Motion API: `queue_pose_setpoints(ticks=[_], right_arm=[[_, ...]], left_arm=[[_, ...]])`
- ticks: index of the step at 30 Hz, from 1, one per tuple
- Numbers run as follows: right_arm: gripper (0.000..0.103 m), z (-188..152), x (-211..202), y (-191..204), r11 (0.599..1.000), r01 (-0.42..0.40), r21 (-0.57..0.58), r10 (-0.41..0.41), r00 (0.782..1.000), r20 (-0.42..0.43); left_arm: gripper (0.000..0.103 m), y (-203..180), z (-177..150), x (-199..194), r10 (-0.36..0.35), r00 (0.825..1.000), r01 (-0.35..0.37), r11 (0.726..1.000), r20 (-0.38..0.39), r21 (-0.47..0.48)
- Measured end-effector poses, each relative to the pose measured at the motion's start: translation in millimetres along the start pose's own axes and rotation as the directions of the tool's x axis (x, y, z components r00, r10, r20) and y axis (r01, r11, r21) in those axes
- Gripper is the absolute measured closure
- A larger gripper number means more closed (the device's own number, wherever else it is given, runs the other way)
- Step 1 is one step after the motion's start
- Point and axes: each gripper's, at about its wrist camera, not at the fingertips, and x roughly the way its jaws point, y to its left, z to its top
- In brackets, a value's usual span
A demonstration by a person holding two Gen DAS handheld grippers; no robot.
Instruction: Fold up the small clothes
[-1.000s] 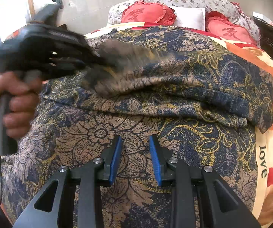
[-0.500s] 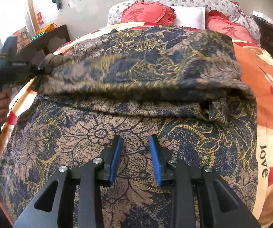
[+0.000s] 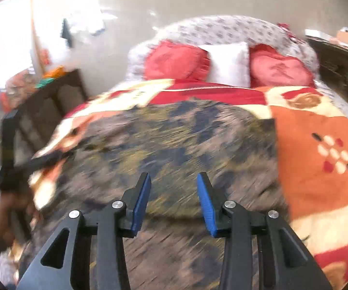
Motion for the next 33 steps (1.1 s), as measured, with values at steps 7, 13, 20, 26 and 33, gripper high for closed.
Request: queue_pose_setpoints(ticks=[7,13,20,26,33], right_arm=[[0.062,-71.6,11.0,-58.1,0.996,-0.016,-0.084,0.003,0.99,-0.144],[0.062,-48.4,2.4,-60.2,0.992,-0.009,-0.122,-0.016,0.979,-0.203],[0.062,28.6,42.3,-40.2,0.994,-0.007,-0.108,-0.002,0.996,-0.084],[0.094,46.0,97.3,-93.7,0.997,0.072,0.01,-0.07,0.986,-0.151],[0.092,45.5,60.2,-105.5,0.993,0.116,0.03,-0.111,0.986,-0.12]], left_arm=[[0.036,2.5,-34.0,0.6,-0.025,0.999,0.024,0.999,0.03,0.038],[0.026,-8.7,-38.4,3.8,0.008,0.999,-0.011,0.998,0.031,0.069],[0.026,-1.4,-36.6,4.9,-0.025,0.999,0.024,0.999,0.031,0.036],[0.026,0.3,-35.7,5.9,-0.025,0.999,0.025,0.999,0.03,0.027],[0.026,0.3,-35.4,5.8,-0.026,0.999,0.025,0.999,0.03,0.024]])
